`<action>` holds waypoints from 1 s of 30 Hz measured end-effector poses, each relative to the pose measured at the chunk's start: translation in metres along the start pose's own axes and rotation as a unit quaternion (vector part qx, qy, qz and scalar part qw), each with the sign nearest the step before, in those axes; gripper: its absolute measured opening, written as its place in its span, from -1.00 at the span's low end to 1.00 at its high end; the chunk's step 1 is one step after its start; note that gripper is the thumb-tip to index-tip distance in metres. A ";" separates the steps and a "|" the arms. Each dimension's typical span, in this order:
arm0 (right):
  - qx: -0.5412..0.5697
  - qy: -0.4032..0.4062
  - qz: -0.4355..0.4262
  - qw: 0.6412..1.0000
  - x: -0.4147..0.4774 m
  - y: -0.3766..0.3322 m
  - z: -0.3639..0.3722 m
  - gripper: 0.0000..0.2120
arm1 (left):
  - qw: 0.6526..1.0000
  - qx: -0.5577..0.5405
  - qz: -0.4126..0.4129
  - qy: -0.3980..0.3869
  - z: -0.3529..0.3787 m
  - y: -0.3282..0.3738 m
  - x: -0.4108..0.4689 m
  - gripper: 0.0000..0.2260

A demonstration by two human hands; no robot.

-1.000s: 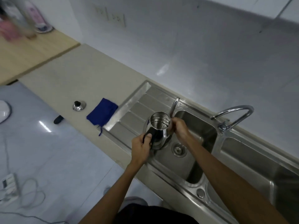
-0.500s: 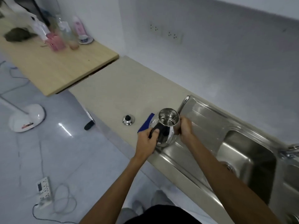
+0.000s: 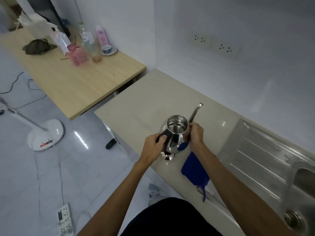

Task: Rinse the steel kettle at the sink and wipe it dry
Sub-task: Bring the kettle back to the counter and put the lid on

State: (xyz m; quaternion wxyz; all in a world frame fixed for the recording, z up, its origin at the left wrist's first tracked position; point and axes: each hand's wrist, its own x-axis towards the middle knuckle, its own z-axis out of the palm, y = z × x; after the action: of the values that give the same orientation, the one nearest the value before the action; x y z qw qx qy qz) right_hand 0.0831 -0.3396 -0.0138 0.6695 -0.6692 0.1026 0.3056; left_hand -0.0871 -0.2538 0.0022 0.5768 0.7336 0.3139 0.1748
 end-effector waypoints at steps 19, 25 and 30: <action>0.086 0.142 0.024 0.986 0.092 -0.006 0.086 -0.89 | 0.976 0.114 -0.026 -0.186 -0.066 -0.023 0.200 -0.74; 0.126 0.188 0.031 0.974 0.106 0.006 0.087 -0.87 | 0.961 0.124 -0.019 -0.246 -0.066 -0.028 0.239 -0.75; 0.147 0.224 0.040 0.963 0.113 0.016 0.088 -0.91 | 0.947 0.139 -0.014 -0.291 -0.066 -0.030 0.260 -0.73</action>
State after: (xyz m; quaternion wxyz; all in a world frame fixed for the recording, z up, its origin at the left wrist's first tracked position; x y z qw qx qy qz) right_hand 0.1399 -0.2263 -0.0816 0.7073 -0.6103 0.3208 0.1561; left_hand 0.0575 -0.0288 -0.0357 0.5381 0.8209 0.1637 -0.0995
